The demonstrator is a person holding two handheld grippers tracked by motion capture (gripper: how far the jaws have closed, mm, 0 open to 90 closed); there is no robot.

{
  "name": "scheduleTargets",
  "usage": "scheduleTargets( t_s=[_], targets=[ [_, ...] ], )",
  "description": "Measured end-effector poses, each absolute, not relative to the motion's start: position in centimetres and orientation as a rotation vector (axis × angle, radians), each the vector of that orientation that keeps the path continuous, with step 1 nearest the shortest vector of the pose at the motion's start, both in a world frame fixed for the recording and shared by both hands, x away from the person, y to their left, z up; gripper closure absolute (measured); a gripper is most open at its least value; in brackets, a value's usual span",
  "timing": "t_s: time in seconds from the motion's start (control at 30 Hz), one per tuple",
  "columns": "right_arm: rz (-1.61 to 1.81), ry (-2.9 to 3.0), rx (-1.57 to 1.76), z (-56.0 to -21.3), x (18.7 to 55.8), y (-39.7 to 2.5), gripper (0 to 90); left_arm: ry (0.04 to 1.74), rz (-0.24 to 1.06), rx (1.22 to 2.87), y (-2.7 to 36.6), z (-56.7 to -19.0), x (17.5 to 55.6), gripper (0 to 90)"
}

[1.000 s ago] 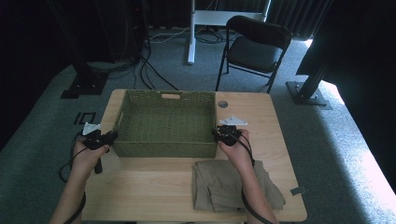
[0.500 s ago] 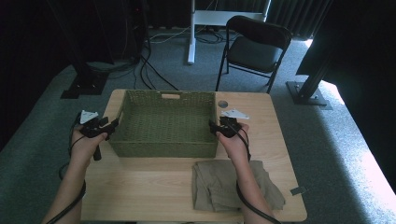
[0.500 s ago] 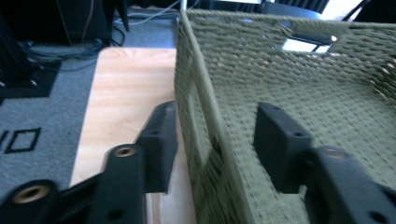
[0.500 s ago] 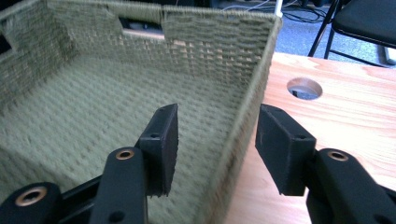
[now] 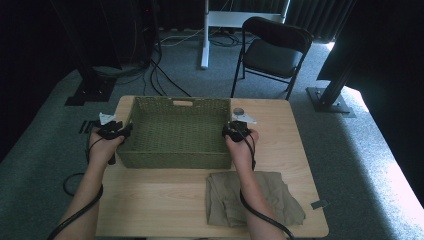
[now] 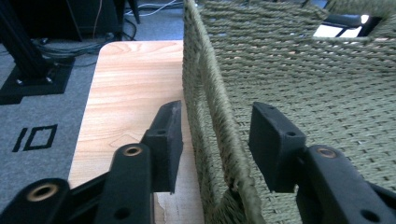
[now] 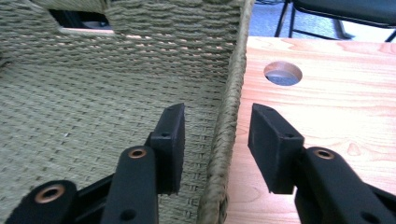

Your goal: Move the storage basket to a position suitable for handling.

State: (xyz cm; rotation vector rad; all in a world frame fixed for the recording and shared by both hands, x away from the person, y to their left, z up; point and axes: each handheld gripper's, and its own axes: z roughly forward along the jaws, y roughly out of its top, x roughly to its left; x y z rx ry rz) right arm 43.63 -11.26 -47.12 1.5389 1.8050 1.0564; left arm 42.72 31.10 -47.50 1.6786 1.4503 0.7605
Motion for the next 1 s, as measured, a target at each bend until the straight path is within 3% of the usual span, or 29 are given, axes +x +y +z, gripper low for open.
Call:
scheduleTargets(
  t_s=[0.1,0.2,0.27,1.0],
  targets=[
    [1.049,1.807,1.551,-47.4,43.8,-10.9,61.3,1.442,0.789,1.693,30.7,-47.8,43.0,60.8],
    [0.976,1.786,1.525,-47.9,43.9,-10.3,71.1,1.444,0.789,1.684,30.6,-48.1,43.1,75.4],
    [0.964,1.759,1.531,-48.1,44.0,-10.4,76.1,1.44,0.792,1.694,30.5,-48.1,43.2,77.9],
    [0.947,1.769,1.551,-47.9,44.5,-13.0,77.8,1.45,0.751,1.692,27.8,-48.0,44.0,78.8]
  ],
)
